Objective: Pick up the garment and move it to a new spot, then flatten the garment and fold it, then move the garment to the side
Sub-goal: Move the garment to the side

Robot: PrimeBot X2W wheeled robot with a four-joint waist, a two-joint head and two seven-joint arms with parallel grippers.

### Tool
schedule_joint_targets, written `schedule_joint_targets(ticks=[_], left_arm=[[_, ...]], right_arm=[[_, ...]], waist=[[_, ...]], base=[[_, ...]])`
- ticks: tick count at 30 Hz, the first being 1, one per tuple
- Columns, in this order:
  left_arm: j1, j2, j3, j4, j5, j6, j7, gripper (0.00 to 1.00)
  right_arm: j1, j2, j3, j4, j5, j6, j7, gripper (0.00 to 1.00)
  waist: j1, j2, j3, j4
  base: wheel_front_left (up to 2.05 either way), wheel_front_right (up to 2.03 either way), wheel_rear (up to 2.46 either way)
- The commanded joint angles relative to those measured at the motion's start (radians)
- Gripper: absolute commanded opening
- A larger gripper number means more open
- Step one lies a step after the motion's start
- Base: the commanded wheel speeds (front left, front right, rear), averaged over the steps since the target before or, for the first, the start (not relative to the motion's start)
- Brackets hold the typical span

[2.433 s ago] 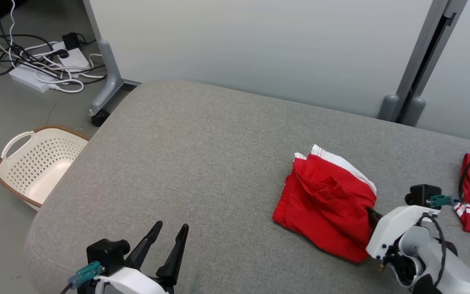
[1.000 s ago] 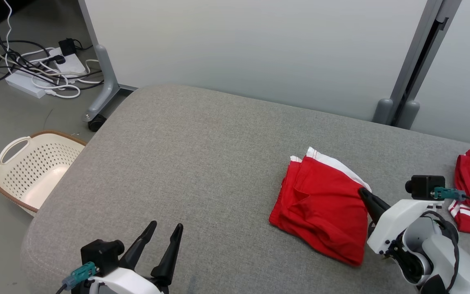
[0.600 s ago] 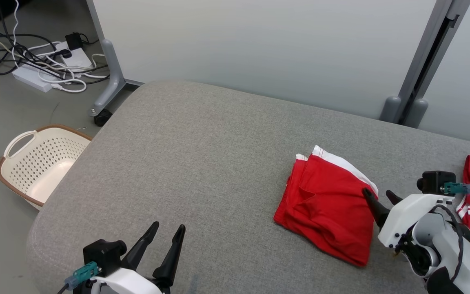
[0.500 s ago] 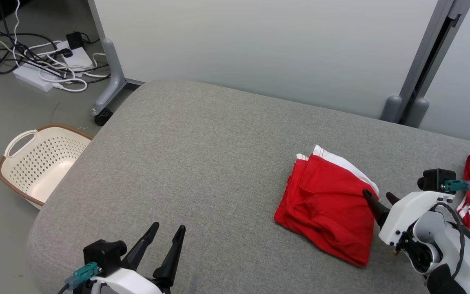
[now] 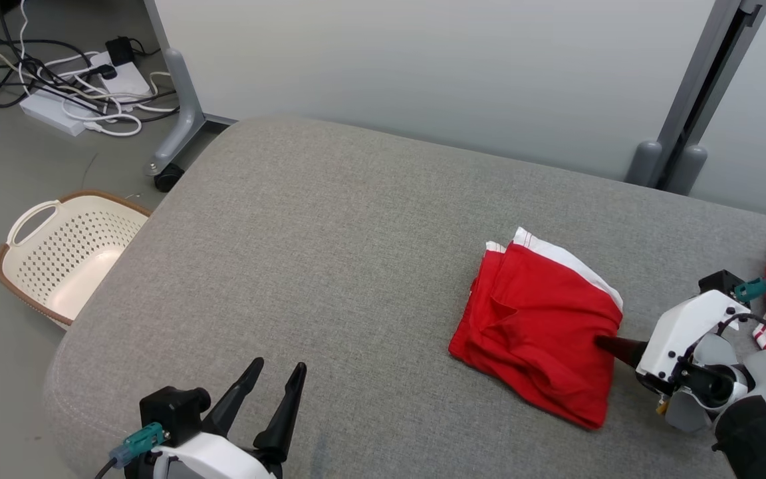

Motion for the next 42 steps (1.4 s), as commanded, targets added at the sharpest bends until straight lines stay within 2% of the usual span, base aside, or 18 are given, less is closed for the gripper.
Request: schedule_joint_targets(ticks=[1,7,16,17,19,20,27,32,41,42], left_arm=[[-0.023,0.001,0.002,0.002,-0.002,-0.005,-0.005,1.0],[-0.04,-0.008,0.002,0.021,-0.003,-0.014,-0.012,1.0],[-0.051,-0.014,0.0,0.036,-0.004,-0.02,-0.017,1.0],[-0.053,-0.015,0.0,0.038,-0.003,-0.02,-0.018,1.0],[-0.055,-0.016,0.0,0.041,-0.004,-0.02,-0.019,1.0],[-0.056,-0.016,0.0,0.042,-0.004,-0.02,-0.02,1.0],[-0.051,-0.019,0.002,0.049,-0.008,-0.022,-0.026,1.0],[-0.046,-0.02,0.0,0.048,-0.004,-0.024,-0.029,1.0],[-0.081,-0.044,-0.011,0.047,0.015,-0.04,-0.037,1.0],[-0.096,-0.047,-0.012,0.048,0.02,-0.043,-0.037,1.0]], right_arm=[[-0.011,-0.002,-0.006,0.014,0.007,0.0,0.016,1.0],[-0.032,0.017,-0.034,0.063,0.048,0.0,0.073,1.0],[-0.049,0.035,-0.034,0.122,0.046,0.0,0.055,1.0],[-0.053,0.036,-0.032,0.126,0.044,0.0,0.054,0.6],[-0.057,0.04,-0.027,0.124,0.043,0.0,0.049,0.23],[-0.058,0.041,-0.024,0.119,0.043,0.0,0.048,0.0],[-0.043,0.027,0.016,0.023,0.038,0.0,0.021,0.0],[-0.022,-0.005,0.093,-0.126,0.029,0.001,0.004,0.0],[-0.06,-0.155,0.286,-0.392,0.011,0.001,-0.015,0.0],[-0.081,-0.194,0.334,-0.445,0.019,0.001,-0.019,0.0]], waist=[[0.0,0.0,0.008,0.007],[0.0,0.0,0.026,0.029],[0.0,0.0,0.04,0.045],[0.0,0.0,0.04,0.045],[0.0,0.0,0.04,0.045],[0.0,0.0,0.039,0.045],[0.0,0.0,0.03,0.03],[0.0,0.0,0.025,-0.011],[0.0,0.0,0.076,-0.135],[0.0,0.0,0.096,-0.165]], base=[[0.0,0.0,0.0],[0.0,0.0,0.0],[0.0,0.0,0.0],[0.0,0.0,0.0],[0.0,0.0,0.0],[0.0,0.0,0.0],[0.0,0.0,0.0],[0.0,0.0,0.0],[0.0,0.0,0.0],[0.0,0.0,0.0]])
